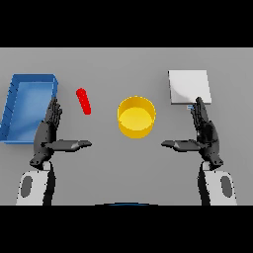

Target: Pick up the red beaker and tilt it to pour out 1 green nut into yellow bowl. Pick up the yellow bowl and place it on the metallic measuring scale.

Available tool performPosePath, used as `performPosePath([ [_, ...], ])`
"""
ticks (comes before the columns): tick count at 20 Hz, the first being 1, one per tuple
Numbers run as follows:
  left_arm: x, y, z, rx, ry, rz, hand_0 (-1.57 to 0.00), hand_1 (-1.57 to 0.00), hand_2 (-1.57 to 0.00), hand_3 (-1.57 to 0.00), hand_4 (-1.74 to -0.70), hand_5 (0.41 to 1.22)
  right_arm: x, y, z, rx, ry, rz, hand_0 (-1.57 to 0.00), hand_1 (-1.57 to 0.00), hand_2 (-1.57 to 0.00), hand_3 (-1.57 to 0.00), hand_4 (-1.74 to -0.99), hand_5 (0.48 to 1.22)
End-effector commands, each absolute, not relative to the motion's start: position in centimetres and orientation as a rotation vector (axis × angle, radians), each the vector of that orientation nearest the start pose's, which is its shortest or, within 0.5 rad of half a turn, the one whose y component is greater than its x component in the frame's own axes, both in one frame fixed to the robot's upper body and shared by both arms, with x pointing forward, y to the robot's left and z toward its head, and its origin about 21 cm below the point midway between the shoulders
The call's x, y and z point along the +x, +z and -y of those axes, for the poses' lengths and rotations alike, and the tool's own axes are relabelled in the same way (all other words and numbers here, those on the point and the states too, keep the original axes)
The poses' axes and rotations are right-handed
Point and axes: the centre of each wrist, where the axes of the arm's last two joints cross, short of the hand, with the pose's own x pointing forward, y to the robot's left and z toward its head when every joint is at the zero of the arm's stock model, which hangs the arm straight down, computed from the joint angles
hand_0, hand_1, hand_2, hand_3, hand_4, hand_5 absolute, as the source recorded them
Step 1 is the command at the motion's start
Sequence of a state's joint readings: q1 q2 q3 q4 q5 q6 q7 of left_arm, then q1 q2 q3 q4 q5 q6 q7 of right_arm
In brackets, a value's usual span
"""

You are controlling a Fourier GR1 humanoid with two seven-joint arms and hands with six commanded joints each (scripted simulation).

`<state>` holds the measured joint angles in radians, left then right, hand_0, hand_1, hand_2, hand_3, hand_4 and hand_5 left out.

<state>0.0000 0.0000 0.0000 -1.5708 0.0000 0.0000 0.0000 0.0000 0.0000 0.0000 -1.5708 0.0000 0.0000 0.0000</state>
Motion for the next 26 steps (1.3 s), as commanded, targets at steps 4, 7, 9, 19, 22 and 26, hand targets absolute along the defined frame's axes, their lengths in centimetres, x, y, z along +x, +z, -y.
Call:
performPosePath([
  [4,25.4,-0.2,-22.7,0.0,0.0,1.564,0.0,0.0,0.0,0.0,-1.2,0.652,25.0,-0.2,22.9,0.0,0.0,1.569,0.0,0.0,0.0,0.0,-1.245,0.681],
  [7,25.3,0.5,-22.6,0.036,-0.086,1.587,0.0,0.0,0.0,0.0,-1.2,0.652,24.2,0.2,23.0,-0.1,0.116,1.657,0.0,0.0,0.0,0.0,-1.245,0.681],
  [9,24.4,0.9,-22.2,0.064,-0.168,1.596,0.0,0.0,0.0,0.0,-1.21,0.65,22.9,0.4,22.8,-0.187,0.239,1.701,0.0,0.0,0.0,0.0,-1.239,0.679],
  [19,26.1,0.5,-21.4,0.051,-0.242,1.539,0.0,0.0,0.0,0.0,-1.33,0.713,22.3,1.1,22.7,-0.152,0.266,1.713,0.0,0.0,0.0,0.0,-1.28,0.679],
  [22,27.9,0.5,-21.0,0.051,-0.265,1.534,0.0,0.0,0.0,0.0,-1.38,0.738,22.3,1.0,22.6,-0.14,0.254,1.716,0.0,0.0,0.0,0.0,-1.304,0.678],
  [26,30.3,-0.8,-20.4,0.075,-0.259,1.486,0.0,0.0,0.0,0.0,-1.37,0.733,22.1,0.9,23.1,-0.14,0.242,1.702,0.0,0.0,0.0,0.0,-1.329,0.685],
])
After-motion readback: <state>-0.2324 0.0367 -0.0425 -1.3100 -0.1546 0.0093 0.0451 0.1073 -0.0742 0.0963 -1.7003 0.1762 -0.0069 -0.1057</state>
